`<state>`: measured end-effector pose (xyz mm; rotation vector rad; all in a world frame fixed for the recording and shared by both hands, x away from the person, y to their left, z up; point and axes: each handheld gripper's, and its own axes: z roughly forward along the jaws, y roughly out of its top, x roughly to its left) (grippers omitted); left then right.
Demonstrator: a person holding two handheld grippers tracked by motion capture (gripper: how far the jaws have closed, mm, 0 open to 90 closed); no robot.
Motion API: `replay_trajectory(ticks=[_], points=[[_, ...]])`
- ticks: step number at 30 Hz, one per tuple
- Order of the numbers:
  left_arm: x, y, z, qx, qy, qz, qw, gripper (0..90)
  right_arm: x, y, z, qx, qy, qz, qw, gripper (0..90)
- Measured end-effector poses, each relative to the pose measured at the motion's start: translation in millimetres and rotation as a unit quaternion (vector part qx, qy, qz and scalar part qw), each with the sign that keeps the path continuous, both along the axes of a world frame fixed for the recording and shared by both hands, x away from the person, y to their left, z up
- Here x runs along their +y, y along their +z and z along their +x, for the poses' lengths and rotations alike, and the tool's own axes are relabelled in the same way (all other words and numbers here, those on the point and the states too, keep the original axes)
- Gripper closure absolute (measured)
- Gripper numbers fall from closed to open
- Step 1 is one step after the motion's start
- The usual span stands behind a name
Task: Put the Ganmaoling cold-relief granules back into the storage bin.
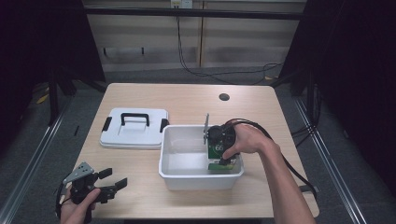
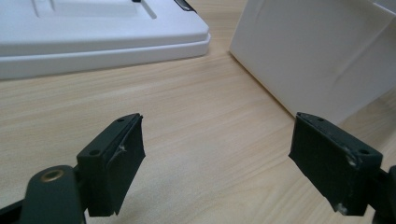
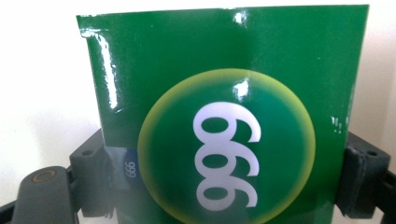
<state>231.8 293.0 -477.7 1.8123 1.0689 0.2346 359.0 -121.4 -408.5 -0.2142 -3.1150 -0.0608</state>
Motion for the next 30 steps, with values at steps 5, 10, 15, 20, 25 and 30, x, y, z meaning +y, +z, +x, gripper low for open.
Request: replay_trajectory(ticks=[5, 10, 15, 20, 25, 30], points=[[0.0, 0.2, 0.0, 0.001, -0.001, -0.001, 1.0, 17.2, 1.1, -0.6, 1.3, 0.003, 0.001, -0.007, 1.0, 13.0], [-0.1, 0.1, 0.0, 0.0, -0.001, -0.001, 1.0, 17.2, 1.2, -0.3, 1.2, 0.004, -0.002, -0.01, 0.9999, 12.9], [-0.3, 0.1, 0.2, 0.0, 0.0, 0.0, 1.0, 17.2, 1.0, -0.2, 1.3, 0.005, -0.007, -0.007, 0.9999, 12.9], [-0.1, 0.2, 0.5, -0.001, -0.001, 0.002, 1.0, 17.2, -0.3, -0.1, 2.5, 0.008, -0.004, -0.003, 1.0, 12.9], [-0.2, 0.2, 0.7, -0.001, -0.001, 0.002, 1.0, 17.2, -0.3, 0.8, 3.3, 0.014, -0.006, -0.001, 0.9999, 13.0], [-1.0, -0.1, 1.1, 0.002, -0.001, 0.0, 1.0, 17.2, -1.7, 2.7, 4.0, 0.017, -0.008, 0.002, 0.9998, 13.0]])
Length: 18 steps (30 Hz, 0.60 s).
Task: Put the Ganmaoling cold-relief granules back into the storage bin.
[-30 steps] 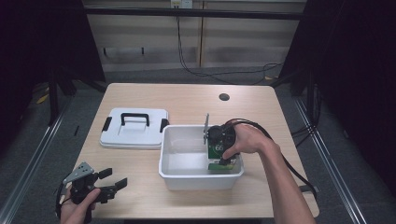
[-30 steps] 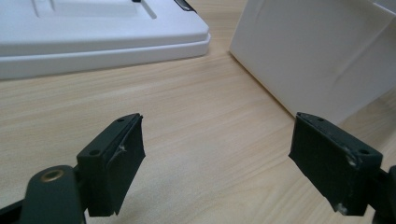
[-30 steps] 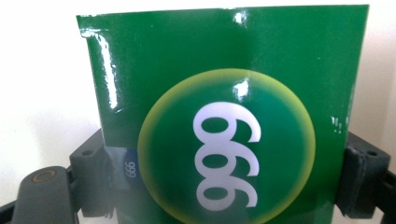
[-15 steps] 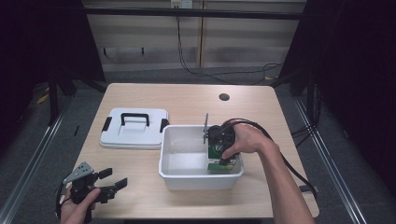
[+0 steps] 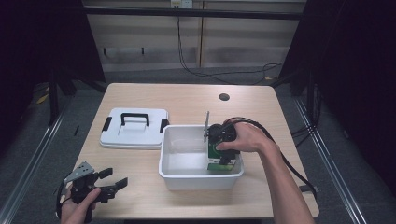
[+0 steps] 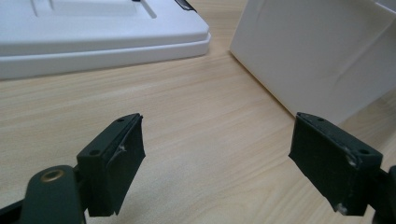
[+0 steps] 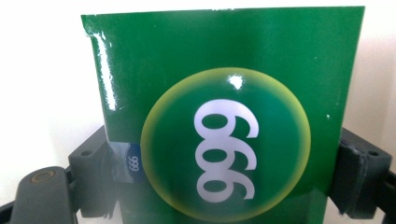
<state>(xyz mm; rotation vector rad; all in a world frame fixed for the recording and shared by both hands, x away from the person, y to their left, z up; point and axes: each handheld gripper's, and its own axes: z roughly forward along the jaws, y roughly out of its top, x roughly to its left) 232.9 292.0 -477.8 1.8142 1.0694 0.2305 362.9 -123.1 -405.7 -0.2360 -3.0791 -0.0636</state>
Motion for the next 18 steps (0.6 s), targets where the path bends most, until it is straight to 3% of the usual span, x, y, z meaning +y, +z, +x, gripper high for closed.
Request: replay_trajectory(ticks=[7, 12, 18], points=[[0.0, 0.0, 0.2, 0.001, 0.0, -0.001, 1.0, 17.2, -1.4, 2.9, -0.6, 0.0, 0.01, 0.003, 0.9999, 13.0], [-1.2, -0.7, 1.5, 0.002, 0.001, -0.002, 1.0, 17.2, -1.5, 5.2, -2.1, -0.002, -0.005, 0.002, 1.0, 13.0], [-1.8, -0.5, 3.3, 0.002, -0.004, -0.001, 1.0, 17.2, -3.3, 7.3, -2.1, -0.002, -0.005, -0.001, 1.0, 13.1]])
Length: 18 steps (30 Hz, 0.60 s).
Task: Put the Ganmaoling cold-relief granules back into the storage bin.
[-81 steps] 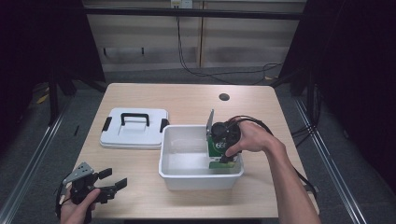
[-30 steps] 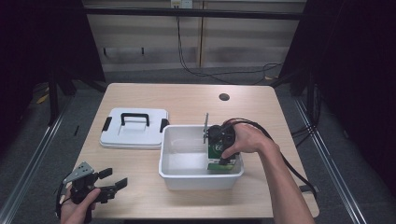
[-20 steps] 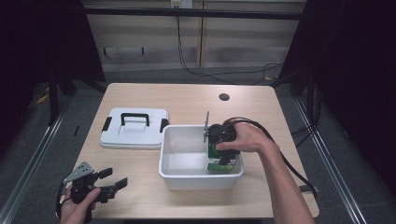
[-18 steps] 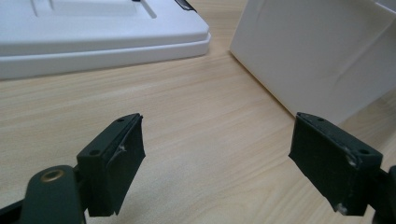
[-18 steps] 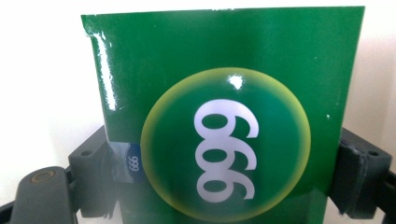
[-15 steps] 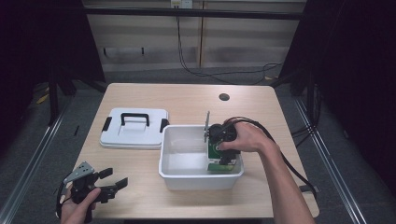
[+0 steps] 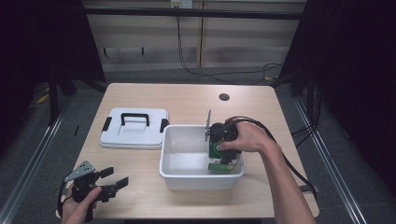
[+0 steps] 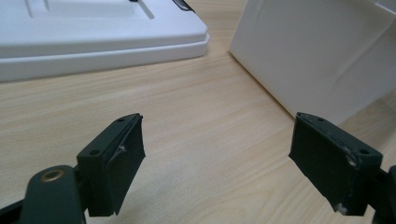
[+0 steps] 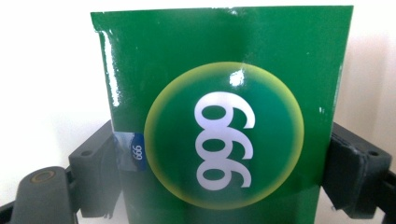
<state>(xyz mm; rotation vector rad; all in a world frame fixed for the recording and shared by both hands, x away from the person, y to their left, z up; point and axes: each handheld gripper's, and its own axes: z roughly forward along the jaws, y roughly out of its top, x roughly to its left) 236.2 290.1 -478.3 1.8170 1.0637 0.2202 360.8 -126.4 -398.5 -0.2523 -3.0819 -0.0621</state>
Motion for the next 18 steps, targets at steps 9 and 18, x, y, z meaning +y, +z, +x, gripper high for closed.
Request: replay_trajectory(ticks=[9, 18], points=[[0.7, 0.5, -0.7, -0.002, 0.002, -0.001, 1.0, 17.2, 0.1, 1.0, -0.6, 0.005, -0.001, -0.003, 1.0, 13.1], [0.9, 0.2, -0.9, 0.0, 0.002, -0.001, 1.0, 17.2, 2.1, 6.5, -1.7, 0.008, -0.003, -0.005, 1.0, 13.1]])
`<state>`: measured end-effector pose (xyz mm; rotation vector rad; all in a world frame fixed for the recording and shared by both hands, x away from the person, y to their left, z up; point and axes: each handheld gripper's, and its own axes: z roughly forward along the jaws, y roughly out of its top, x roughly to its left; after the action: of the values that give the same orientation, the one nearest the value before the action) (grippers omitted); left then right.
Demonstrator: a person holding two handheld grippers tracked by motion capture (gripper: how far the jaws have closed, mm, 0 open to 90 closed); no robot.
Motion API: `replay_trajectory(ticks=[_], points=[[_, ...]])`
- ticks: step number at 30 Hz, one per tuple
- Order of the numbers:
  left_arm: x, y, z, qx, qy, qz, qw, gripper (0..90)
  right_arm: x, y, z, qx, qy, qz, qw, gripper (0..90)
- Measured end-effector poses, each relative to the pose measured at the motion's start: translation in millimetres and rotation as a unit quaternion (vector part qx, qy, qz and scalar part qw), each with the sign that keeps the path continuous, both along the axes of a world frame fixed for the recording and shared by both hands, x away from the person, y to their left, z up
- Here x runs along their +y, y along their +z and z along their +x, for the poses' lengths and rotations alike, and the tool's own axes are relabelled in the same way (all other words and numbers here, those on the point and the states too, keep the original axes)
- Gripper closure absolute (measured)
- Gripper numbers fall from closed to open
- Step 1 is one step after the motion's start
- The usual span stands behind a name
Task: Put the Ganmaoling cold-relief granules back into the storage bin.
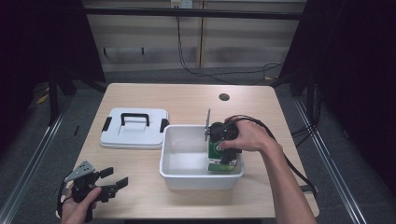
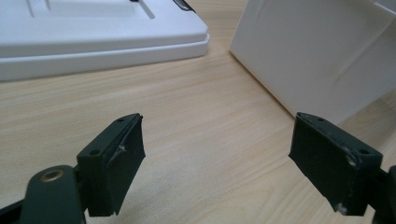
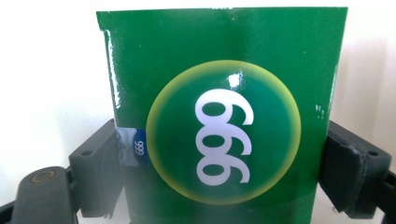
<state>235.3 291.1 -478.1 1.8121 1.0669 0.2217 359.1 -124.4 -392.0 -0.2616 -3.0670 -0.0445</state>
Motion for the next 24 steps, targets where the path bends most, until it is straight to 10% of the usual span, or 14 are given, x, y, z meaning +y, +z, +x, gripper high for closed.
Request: replay_trajectory(ticks=[24], points=[[-1.1, 0.1, -0.3, 0.0, -0.001, 0.0, 1.0, 17.3, -9.2, 27.3, -6.0, -0.015, -0.005, 0.029, 0.9995, 16.5]])
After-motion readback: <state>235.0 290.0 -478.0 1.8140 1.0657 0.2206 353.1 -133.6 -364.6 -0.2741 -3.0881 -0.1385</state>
